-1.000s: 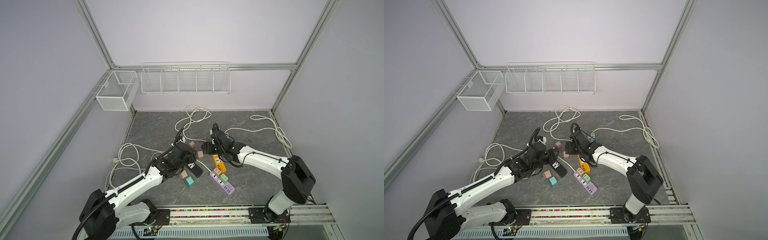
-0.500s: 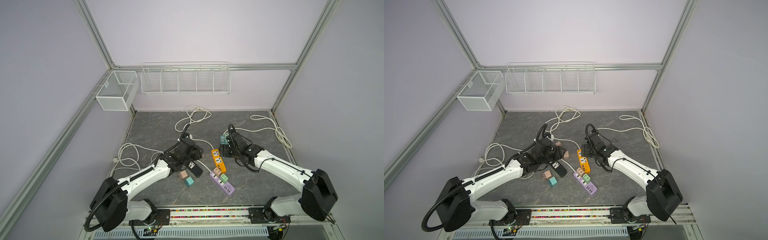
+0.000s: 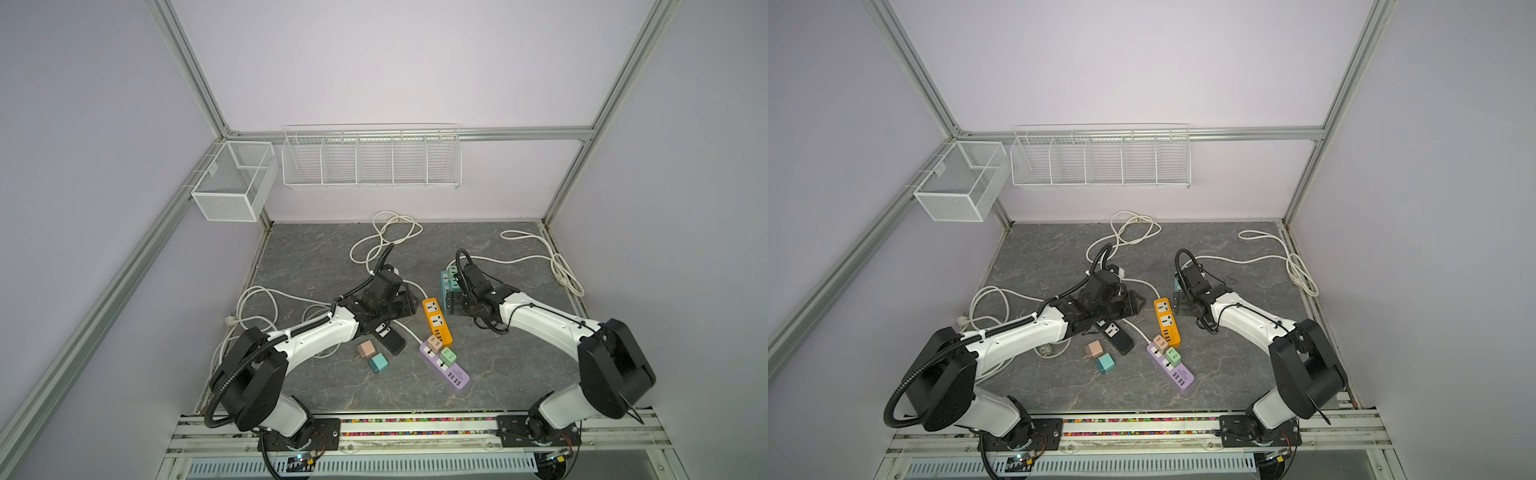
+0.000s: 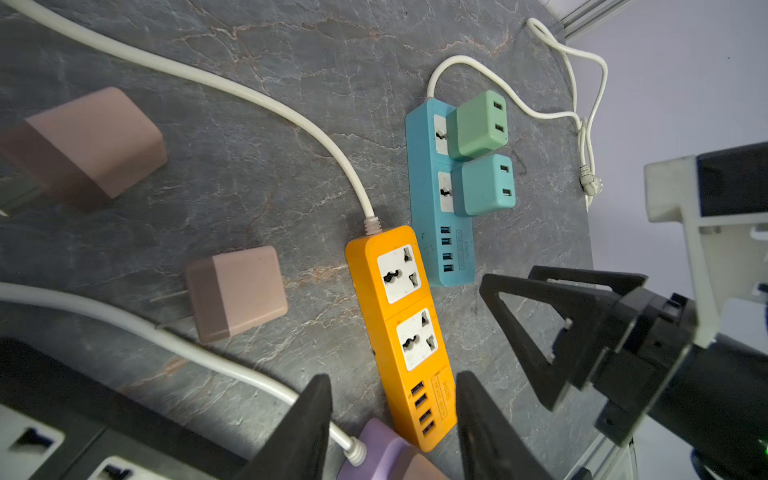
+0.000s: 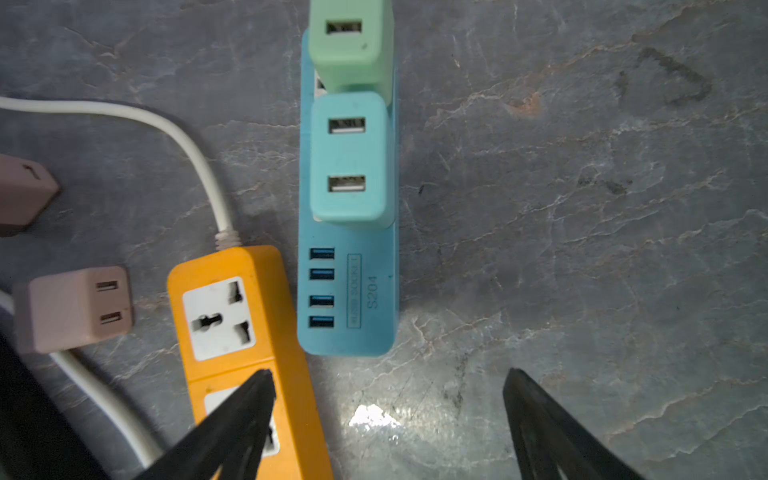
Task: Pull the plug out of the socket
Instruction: 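Move the right gripper over the teal strip's nearer teal adapter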
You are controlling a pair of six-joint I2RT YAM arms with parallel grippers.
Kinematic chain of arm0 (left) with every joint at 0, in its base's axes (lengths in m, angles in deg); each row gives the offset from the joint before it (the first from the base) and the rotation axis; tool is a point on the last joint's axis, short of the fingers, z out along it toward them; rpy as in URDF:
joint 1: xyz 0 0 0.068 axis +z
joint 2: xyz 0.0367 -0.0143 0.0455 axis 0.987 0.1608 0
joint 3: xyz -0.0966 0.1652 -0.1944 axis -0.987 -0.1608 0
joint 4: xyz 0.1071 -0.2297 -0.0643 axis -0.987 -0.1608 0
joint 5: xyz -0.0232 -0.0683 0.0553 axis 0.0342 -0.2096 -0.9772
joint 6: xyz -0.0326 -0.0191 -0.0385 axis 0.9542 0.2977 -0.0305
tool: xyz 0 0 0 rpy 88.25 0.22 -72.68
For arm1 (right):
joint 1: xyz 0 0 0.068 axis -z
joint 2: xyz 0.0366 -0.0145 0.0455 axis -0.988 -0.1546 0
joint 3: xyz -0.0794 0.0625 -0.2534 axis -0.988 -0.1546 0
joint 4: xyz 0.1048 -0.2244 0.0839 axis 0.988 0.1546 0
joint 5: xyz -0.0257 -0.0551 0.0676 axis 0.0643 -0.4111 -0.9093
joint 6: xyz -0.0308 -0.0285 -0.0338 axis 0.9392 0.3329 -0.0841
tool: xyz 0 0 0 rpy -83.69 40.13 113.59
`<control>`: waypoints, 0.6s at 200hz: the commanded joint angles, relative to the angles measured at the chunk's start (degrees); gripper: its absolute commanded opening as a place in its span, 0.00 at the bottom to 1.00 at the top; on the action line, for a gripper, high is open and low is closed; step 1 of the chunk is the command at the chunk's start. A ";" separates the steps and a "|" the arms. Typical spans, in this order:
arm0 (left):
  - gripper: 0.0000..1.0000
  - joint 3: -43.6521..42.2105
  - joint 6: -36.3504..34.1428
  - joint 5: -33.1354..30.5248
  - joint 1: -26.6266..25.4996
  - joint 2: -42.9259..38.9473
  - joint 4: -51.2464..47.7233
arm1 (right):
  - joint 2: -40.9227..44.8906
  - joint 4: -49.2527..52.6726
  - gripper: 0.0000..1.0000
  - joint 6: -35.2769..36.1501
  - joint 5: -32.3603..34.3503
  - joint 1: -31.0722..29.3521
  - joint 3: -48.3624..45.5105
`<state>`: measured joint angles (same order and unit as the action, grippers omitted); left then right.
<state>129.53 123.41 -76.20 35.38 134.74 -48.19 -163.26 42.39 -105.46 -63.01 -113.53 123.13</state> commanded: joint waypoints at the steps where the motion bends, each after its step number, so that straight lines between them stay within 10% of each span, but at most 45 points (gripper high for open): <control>1: 0.50 2.24 -0.12 2.59 0.36 1.93 2.02 | -2.94 -2.59 0.87 0.18 -1.76 0.91 1.40; 120: 0.50 4.51 -0.05 3.94 0.36 5.36 2.40 | -12.30 -6.45 0.67 1.38 -4.71 2.21 5.90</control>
<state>132.02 123.41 -72.64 35.38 139.57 -46.62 -174.19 37.23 -104.72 -66.49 -112.04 127.87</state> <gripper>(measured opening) 0.498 0.707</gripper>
